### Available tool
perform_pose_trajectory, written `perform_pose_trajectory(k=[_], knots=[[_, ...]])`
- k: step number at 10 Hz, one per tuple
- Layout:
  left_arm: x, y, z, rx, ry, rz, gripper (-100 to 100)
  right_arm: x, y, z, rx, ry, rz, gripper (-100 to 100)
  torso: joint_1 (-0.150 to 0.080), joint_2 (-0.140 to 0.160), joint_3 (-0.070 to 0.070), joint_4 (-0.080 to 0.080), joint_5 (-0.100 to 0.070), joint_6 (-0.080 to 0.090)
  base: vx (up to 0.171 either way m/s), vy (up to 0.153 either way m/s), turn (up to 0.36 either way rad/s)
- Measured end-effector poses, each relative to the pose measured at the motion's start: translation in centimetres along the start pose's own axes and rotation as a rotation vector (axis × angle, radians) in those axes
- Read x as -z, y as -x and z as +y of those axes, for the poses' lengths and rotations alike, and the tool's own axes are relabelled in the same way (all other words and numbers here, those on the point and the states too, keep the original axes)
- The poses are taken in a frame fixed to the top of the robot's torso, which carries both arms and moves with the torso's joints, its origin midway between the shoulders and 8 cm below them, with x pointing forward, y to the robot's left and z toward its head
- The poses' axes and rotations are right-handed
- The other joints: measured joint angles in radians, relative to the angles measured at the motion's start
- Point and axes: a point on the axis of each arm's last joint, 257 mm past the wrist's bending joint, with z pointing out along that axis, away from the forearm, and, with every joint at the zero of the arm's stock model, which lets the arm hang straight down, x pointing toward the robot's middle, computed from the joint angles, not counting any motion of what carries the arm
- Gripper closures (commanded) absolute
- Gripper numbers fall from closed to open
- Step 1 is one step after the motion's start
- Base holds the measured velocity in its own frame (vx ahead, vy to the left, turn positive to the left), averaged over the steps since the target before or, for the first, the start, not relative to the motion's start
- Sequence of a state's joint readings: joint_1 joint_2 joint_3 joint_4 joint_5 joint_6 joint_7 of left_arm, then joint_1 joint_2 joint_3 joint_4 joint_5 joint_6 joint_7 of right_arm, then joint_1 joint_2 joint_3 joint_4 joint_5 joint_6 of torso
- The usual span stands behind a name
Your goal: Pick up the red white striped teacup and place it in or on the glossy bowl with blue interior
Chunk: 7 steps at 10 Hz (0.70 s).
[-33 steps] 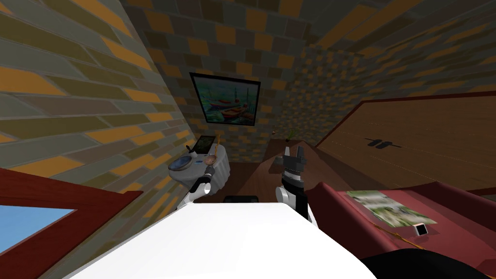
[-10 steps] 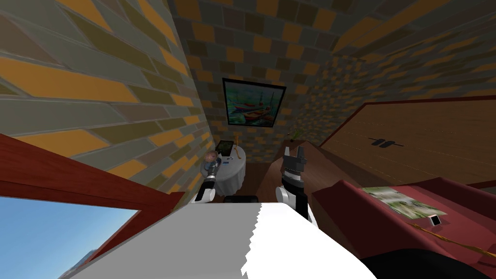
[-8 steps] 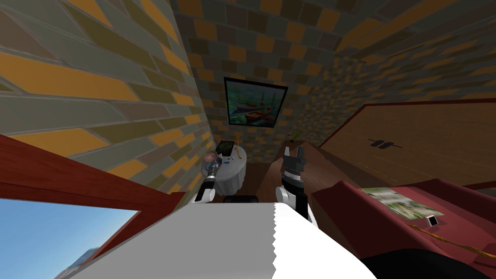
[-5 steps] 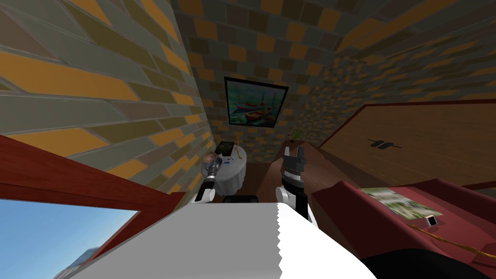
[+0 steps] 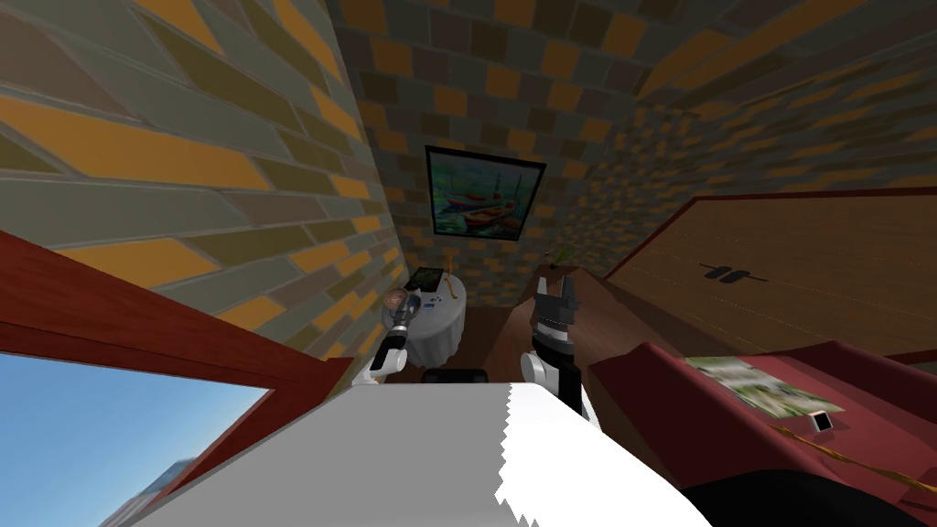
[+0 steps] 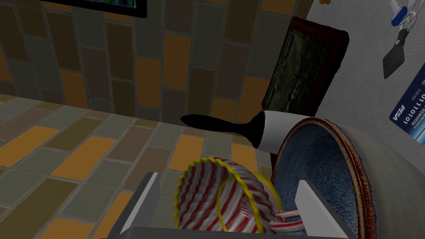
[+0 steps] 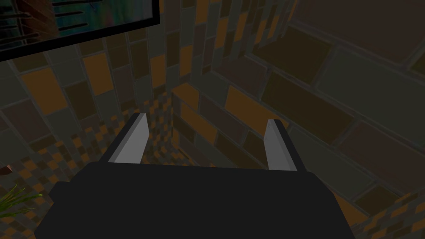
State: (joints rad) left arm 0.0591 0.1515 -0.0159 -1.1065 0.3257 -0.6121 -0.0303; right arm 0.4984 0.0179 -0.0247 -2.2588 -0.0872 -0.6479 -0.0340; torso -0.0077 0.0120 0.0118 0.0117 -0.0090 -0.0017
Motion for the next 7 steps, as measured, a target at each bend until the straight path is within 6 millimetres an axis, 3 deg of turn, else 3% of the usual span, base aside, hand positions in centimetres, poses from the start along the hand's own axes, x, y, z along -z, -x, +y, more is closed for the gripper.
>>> perform_pose_trajectory(k=[6, 7], knots=[[-3.9, -0.3, -1.7, 0.009, 0.022, 0.016, -100, 0.0, 0.0, 0.0, 0.0, 0.0, 0.0, 0, 0.0, 0.0, 0.0, 0.0, 0.0, 0.0, -0.039, -0.016, 0.026], [-3.9, -0.3, -1.7, 0.008, 0.026, 0.016, 0, 0.0, 0.0, 0.0, 0.0, 0.0, 0.0, 0, 0.001, -0.001, -0.001, 0.0, 0.0, 0.0, 0.0, 0.0, 0.0]])
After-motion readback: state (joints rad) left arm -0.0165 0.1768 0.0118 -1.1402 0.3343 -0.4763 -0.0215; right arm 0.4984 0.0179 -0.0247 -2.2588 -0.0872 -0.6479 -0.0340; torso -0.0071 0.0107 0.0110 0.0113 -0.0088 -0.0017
